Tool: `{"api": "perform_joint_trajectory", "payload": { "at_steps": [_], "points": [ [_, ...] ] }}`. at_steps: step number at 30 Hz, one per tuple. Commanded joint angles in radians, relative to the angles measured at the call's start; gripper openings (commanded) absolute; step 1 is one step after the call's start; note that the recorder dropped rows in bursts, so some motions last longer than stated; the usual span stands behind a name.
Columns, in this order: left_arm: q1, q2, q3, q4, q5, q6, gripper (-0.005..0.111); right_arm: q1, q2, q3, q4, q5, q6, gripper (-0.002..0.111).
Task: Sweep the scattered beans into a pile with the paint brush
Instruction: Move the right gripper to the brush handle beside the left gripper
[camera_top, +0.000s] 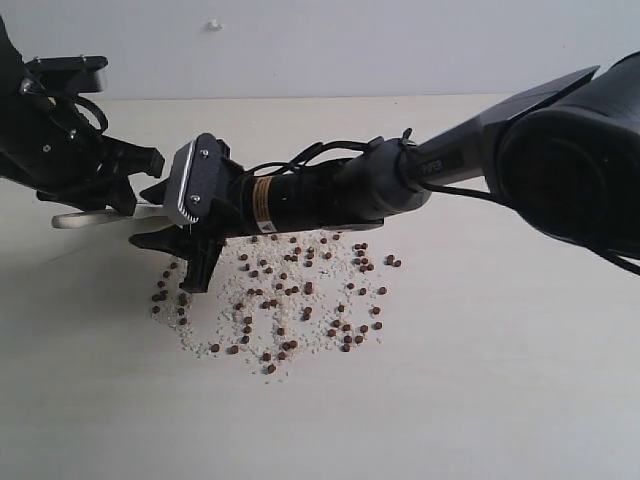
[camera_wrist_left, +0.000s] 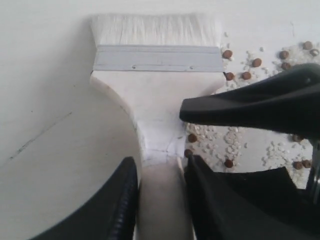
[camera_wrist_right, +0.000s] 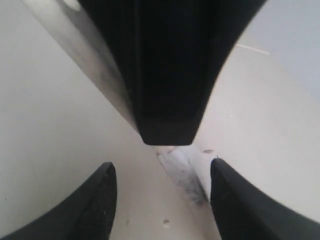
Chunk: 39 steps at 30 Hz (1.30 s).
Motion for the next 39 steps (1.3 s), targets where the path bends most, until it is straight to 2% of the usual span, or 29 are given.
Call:
{"api": "perform_joint_trajectory", "payload": {
  "at_steps": [1,18,28,34,36,39],
  "points": [
    [0.005,-0.013,-0.006,-0.017,-0.005,0.013,0.0,0.003,0.01,-0.011,0.009,0.046,-0.01,0.053],
    [0.005,-0.013,-0.006,-0.102,-0.009,0.052,0.0,0.003,0.01,-0.011,0.101,0.02,-0.053,0.05],
    [0.005,-0.013,-0.006,-0.129,-0.03,0.073,0.0,0.003,0.01,-0.011,0.139,0.02,-0.062,0.023],
    [0.005,-0.013,-0.006,-0.146,-0.068,0.075,0.0,0.003,0.01,-0.011,0.145,0.02,-0.202,0.002],
    [0.005,-0.013,-0.006,-0.144,-0.097,0.075,0.001,0.003,0.01,-0.011,0.145,0.02,-0.235,0.0],
    [0.005,-0.013,-0.006,-0.142,-0.162,0.075,0.009,0.003,0.01,-0.011,0.145,0.02,-0.291,0.0]
  ]
}}
